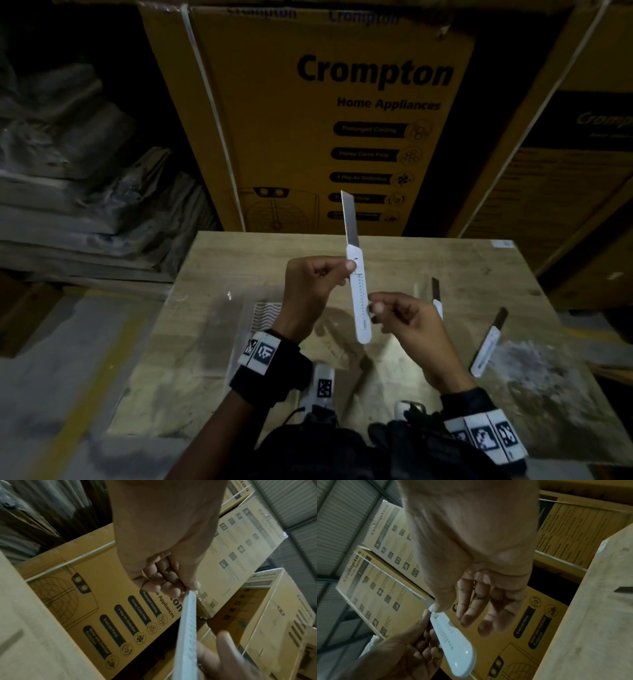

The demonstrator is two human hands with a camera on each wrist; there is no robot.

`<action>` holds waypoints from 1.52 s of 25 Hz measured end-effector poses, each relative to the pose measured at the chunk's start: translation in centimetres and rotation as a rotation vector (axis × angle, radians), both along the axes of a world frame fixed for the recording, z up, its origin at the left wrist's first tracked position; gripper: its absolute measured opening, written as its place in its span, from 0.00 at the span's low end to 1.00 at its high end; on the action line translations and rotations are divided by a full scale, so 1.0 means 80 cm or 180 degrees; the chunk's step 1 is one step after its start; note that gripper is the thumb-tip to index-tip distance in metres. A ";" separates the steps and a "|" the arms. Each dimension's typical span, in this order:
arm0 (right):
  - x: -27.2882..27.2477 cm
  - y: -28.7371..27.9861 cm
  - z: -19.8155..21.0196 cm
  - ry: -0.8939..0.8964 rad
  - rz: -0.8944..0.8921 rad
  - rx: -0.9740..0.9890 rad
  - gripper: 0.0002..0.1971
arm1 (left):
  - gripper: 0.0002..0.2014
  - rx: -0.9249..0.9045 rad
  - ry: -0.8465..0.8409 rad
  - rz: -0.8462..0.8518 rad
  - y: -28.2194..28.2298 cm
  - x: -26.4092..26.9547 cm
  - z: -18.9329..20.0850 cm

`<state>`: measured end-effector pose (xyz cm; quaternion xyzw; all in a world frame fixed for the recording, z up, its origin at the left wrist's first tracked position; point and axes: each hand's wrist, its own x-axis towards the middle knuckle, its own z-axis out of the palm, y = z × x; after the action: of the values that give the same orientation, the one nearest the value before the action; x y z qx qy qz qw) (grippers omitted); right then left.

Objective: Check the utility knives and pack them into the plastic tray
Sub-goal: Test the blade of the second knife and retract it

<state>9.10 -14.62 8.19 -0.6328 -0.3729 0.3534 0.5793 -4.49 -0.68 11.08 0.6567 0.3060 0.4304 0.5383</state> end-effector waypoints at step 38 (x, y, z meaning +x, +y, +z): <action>0.009 0.060 0.063 0.0705 -0.0013 0.0565 0.24 | 0.03 0.0187 -0.0389 -0.0151 0.004 0.055 0.033</action>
<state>9.86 -9.85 13.23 -0.5369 -0.3352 0.3856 0.6714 -0.10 -0.33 13.72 0.6518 0.2442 0.4656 0.5466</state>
